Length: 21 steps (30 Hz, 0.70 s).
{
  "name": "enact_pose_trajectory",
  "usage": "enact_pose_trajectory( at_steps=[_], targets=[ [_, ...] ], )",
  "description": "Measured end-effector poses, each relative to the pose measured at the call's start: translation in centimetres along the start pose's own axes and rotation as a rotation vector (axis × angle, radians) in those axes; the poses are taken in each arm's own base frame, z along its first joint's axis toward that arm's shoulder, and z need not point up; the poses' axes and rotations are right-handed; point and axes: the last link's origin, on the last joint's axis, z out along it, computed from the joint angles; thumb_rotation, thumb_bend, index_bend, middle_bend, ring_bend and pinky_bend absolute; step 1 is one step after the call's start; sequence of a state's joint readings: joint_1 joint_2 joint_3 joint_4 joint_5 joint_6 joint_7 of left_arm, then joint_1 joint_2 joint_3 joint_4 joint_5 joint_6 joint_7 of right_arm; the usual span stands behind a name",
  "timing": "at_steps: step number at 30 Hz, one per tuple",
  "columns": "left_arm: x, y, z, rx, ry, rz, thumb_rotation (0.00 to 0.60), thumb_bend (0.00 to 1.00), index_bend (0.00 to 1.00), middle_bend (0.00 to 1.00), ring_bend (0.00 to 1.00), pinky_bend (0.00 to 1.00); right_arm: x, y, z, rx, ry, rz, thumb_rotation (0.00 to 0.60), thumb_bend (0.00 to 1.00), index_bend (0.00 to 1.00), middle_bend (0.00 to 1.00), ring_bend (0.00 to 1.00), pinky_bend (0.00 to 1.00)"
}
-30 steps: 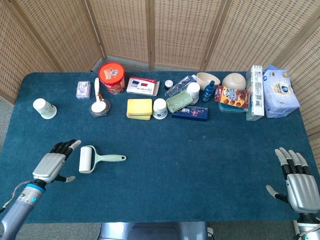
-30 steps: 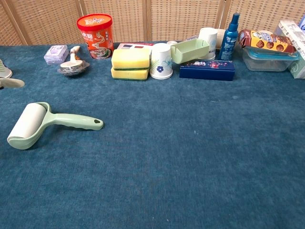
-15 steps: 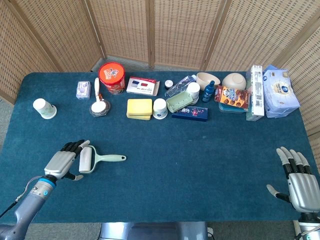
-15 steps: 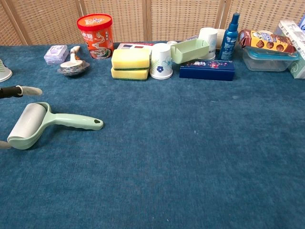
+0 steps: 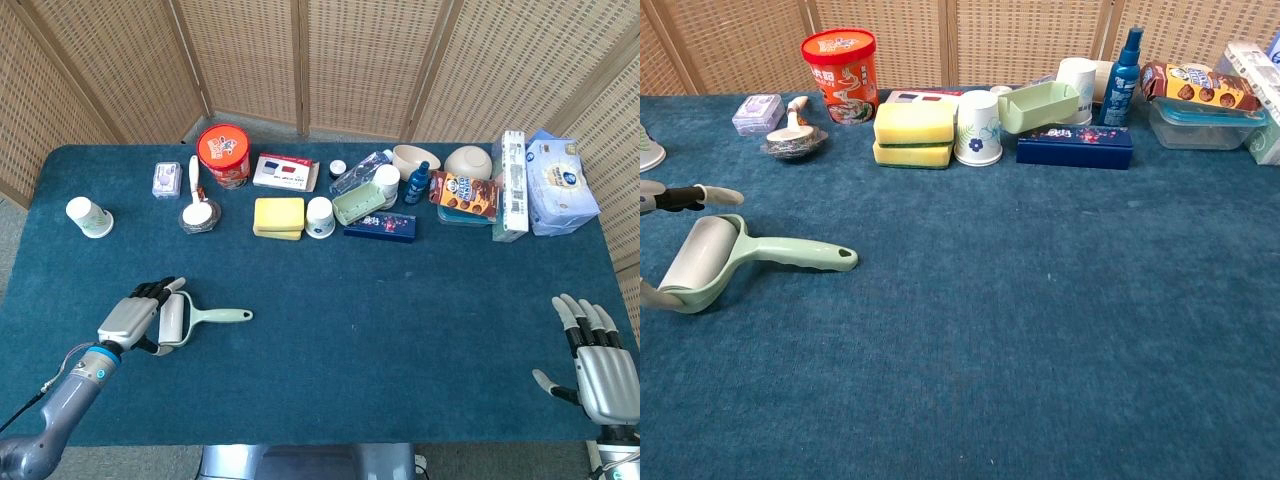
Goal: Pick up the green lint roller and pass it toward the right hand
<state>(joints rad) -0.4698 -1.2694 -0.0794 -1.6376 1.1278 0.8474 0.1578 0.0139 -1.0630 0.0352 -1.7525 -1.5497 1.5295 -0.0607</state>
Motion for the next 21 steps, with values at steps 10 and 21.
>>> enact_pose_trajectory(
  at_steps=[10, 21],
  targets=[
    [0.3, 1.0, 0.9, -0.016, 0.048, 0.034, 0.600, 0.00, 0.36, 0.39, 0.39, 0.45, 0.2, 0.1, 0.0, -0.004, 0.006, 0.011, 0.600, 0.00, 0.00, 0.00, 0.00, 0.00],
    [1.1, 2.0, 0.2, -0.054, 0.112, 0.040, 0.600, 0.00, 0.36, 0.40, 0.39, 0.46, -0.1, 0.0, 0.0, -0.001, -0.010, 0.009, 0.600, 0.00, 0.00, 0.00, 0.00, 0.00]
  ],
)
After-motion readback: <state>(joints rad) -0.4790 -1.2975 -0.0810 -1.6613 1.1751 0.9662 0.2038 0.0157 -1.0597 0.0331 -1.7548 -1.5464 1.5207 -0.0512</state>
